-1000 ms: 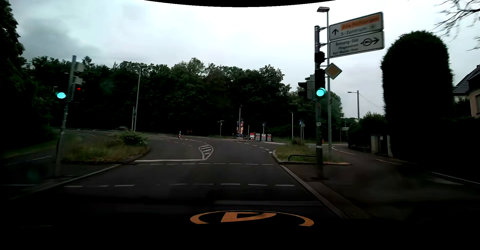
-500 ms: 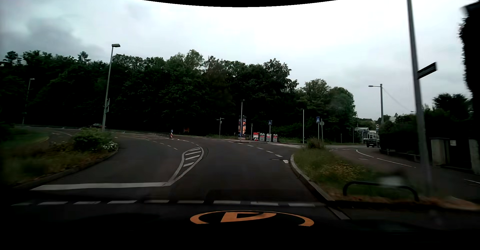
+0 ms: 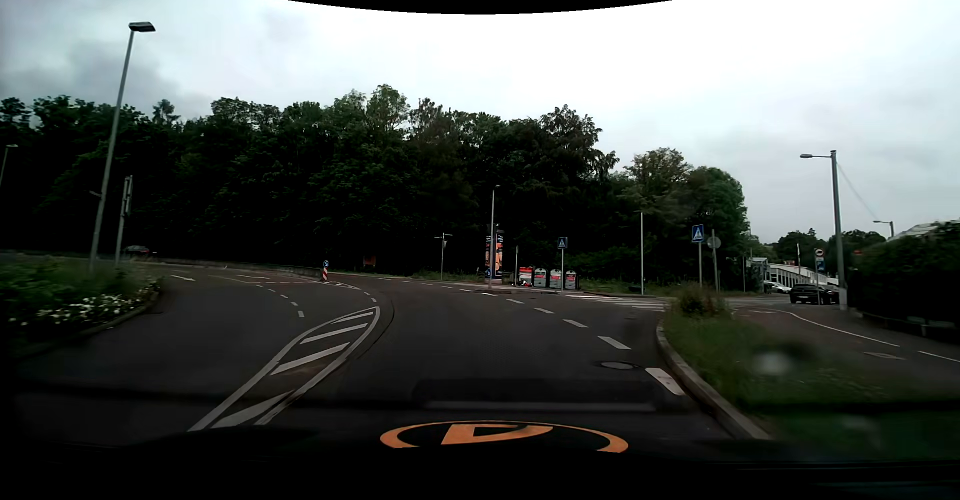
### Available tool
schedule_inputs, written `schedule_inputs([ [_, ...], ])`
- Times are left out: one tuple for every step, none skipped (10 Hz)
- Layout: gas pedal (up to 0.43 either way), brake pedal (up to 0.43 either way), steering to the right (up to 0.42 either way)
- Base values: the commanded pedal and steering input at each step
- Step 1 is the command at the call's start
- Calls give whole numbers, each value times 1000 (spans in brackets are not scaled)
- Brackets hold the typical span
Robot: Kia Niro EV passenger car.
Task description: Follow the waypoints while adhering to traffic rules and regulations
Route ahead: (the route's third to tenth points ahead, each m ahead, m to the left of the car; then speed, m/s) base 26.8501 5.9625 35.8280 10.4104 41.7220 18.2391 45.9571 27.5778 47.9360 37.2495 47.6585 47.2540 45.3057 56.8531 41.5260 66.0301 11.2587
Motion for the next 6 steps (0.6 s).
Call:
schedule_inputs([
  [87,0,-31],
  [110,0,-41],
  [110,0,-47],
  [118,0,-56],
  [118,0,-65],
  [118,0,-72],
])
